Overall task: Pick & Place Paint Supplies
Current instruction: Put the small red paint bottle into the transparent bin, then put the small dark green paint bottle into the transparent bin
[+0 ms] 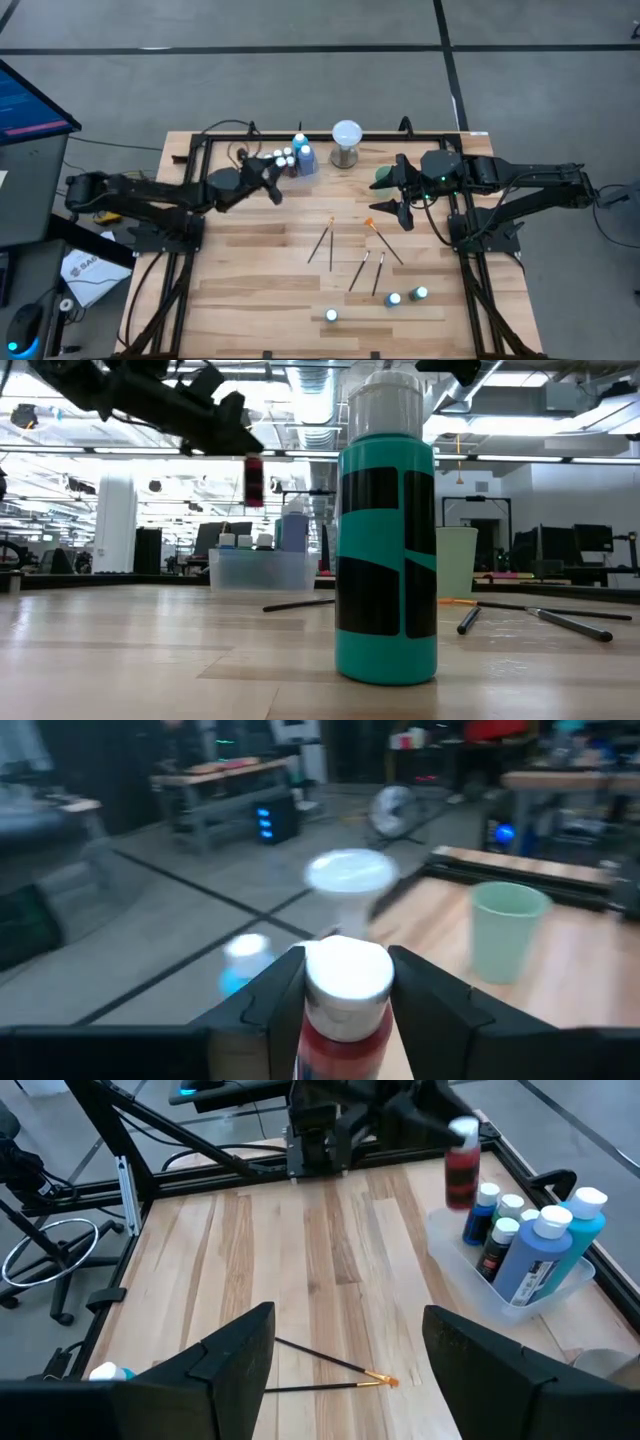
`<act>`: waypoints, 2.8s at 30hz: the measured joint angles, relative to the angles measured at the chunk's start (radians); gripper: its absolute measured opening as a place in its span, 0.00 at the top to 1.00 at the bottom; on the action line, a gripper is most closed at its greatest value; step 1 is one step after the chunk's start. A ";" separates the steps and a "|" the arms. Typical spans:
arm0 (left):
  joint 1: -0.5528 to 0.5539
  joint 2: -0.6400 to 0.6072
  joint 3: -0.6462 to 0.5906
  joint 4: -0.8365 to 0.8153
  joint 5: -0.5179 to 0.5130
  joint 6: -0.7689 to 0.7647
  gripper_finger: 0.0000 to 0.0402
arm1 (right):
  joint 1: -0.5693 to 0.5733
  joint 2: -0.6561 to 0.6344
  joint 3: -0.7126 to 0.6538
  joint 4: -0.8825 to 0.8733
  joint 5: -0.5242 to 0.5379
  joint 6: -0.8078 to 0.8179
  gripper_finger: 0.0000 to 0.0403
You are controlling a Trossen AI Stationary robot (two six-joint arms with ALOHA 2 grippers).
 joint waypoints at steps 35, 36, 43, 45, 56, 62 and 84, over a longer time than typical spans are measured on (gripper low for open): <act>0.177 0.402 -0.204 0.589 0.041 -0.127 0.68 | -0.013 0.000 0.000 0.001 0.008 0.000 0.38; 0.183 0.413 -0.204 0.602 0.042 -0.127 0.68 | -0.013 0.000 0.000 0.001 0.008 0.000 0.38; 0.212 0.484 -0.177 0.639 0.117 -0.126 0.68 | -0.013 0.000 0.000 0.000 0.008 0.001 0.38; 0.212 0.500 -0.166 0.641 0.127 -0.106 0.68 | -0.013 0.000 0.000 0.000 0.008 0.004 0.38; 0.216 0.555 -0.156 0.643 0.126 -0.077 0.68 | -0.013 0.000 0.000 0.000 0.008 0.018 0.38; 0.216 0.556 -0.156 0.642 0.126 -0.051 0.68 | -0.013 0.000 0.000 0.000 0.008 0.018 0.38; 0.233 0.555 -0.156 0.641 0.124 0.007 0.55 | -0.013 0.000 0.000 0.000 0.008 0.027 0.38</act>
